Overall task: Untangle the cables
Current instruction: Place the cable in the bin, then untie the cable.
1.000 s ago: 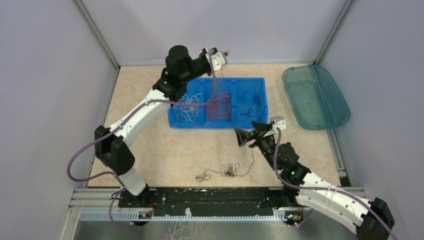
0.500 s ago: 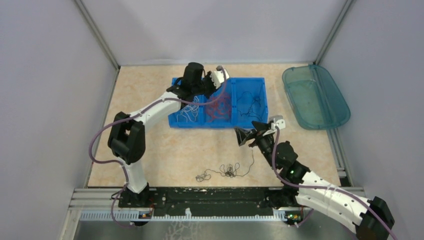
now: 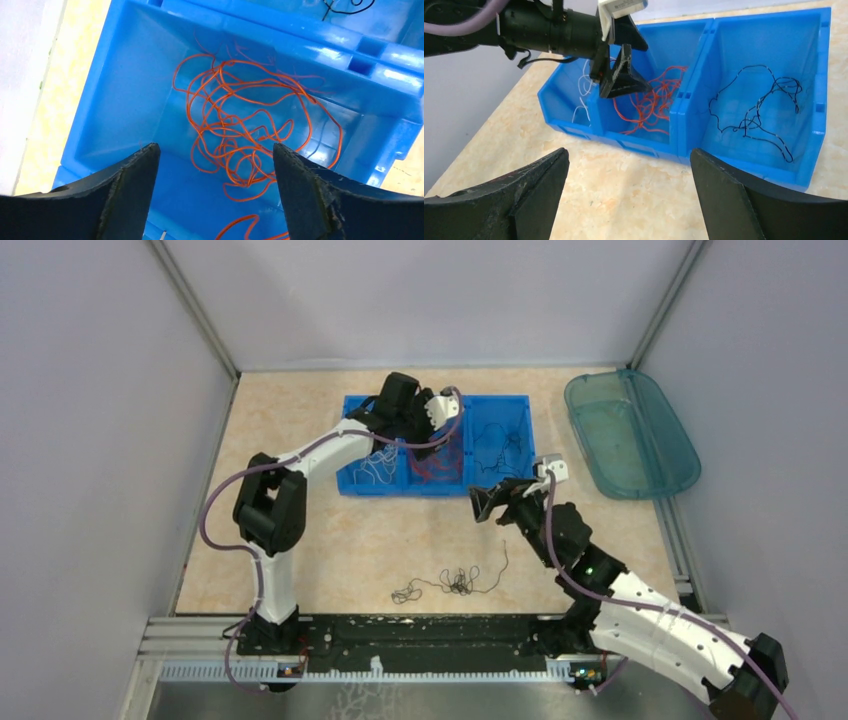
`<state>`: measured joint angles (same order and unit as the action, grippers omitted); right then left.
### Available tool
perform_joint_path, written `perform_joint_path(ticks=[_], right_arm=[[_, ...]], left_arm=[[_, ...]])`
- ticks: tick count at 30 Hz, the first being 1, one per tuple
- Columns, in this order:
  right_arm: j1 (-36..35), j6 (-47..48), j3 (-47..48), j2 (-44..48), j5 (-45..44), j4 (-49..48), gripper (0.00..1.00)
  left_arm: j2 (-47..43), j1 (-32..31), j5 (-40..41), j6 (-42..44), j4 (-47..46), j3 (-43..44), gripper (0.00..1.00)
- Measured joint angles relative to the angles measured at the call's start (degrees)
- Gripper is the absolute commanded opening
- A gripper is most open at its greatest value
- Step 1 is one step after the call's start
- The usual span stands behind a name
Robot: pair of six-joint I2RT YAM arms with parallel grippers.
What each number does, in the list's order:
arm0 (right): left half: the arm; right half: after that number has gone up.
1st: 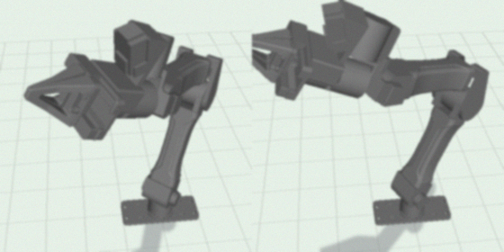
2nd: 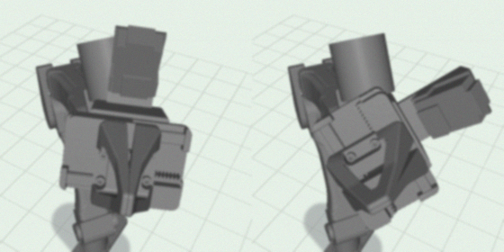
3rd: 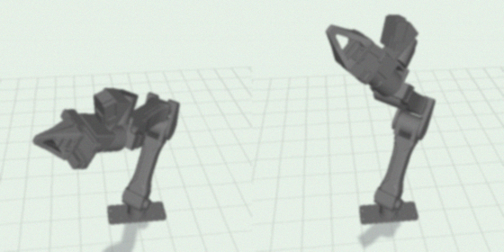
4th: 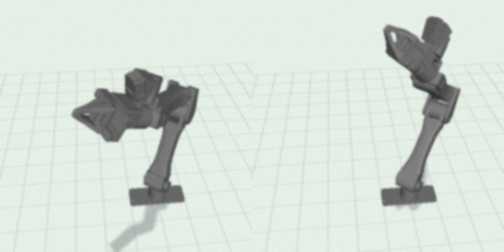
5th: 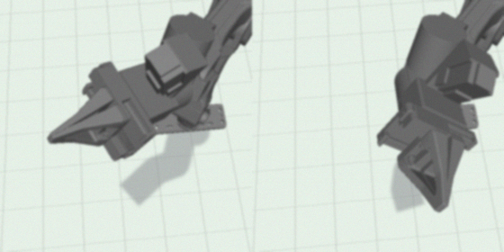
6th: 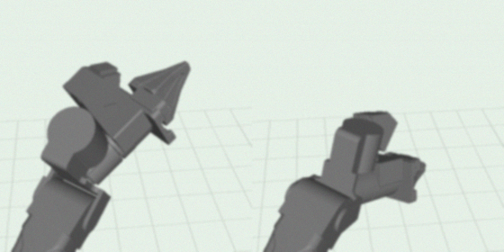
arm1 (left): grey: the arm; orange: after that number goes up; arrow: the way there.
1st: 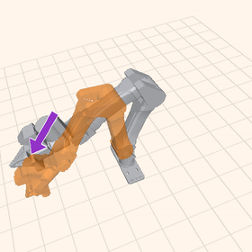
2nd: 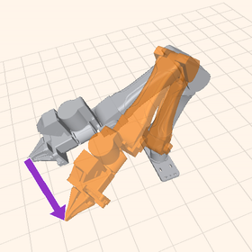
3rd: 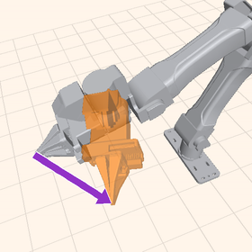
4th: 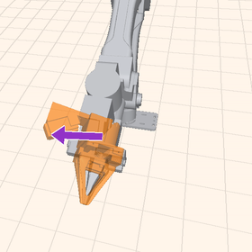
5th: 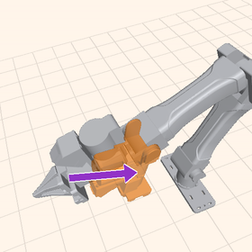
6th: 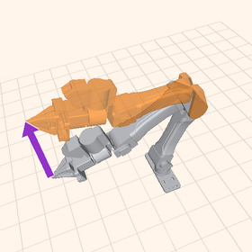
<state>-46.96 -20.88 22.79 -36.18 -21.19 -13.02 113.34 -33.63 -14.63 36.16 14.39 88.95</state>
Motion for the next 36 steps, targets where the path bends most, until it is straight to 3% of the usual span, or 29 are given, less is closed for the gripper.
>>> perform_joint_path(ticks=[2, 4, 10, 11, 14, 17, 27, 36], right_arm=[[0.02, -1.60, 2.38, -0.46, -0.04, 5.03, 0.93], [0.07, -4.09, 5.22, -1.68, -0.20, 11.32, 0.99], [0.26, -15.26, 11.89, -7.82, -0.07, 31.71, 0.99], [0.28, -17.00, 12.26, -8.76, 0.20, 34.34, 0.98], [0.28, -23.08, 12.66, -11.98, 2.29, 42.45, 0.79], [0.28, -29.64, 12.26, -14.23, 4.90, 49.09, 0.72], [0.26, -40.83, 10.58, -16.70, 7.15, 54.62, 0.51], [-0.13, -44.35, 5.01, -21.66, 7.91, 54.05, 0.44]], left_arm=[[-0.09, 0.00, -0.63, 0.44, 1.75, 1.33, 0.99], [-0.42, 0.00, -2.16, 1.01, 4.37, 3.26, 0.99], [-4.74, 1.03, -8.09, 0.39, 11.32, 9.86, 0.99], [-6.29, 1.42, -9.11, 0.13, 11.91, 10.62, 0.99], [-11.50, 2.38, -11.41, -0.42, 13.38, 12.00, 0.99], [-15.87, 2.97, -12.81, -0.90, 14.80, 12.92, 0.99], [-23.12, 2.49, -15.45, -2.14, 16.33, 11.32, 0.99], [-25.97, 1.84, -15.69, -3.41, 16.65, 10.73, 0.99]])
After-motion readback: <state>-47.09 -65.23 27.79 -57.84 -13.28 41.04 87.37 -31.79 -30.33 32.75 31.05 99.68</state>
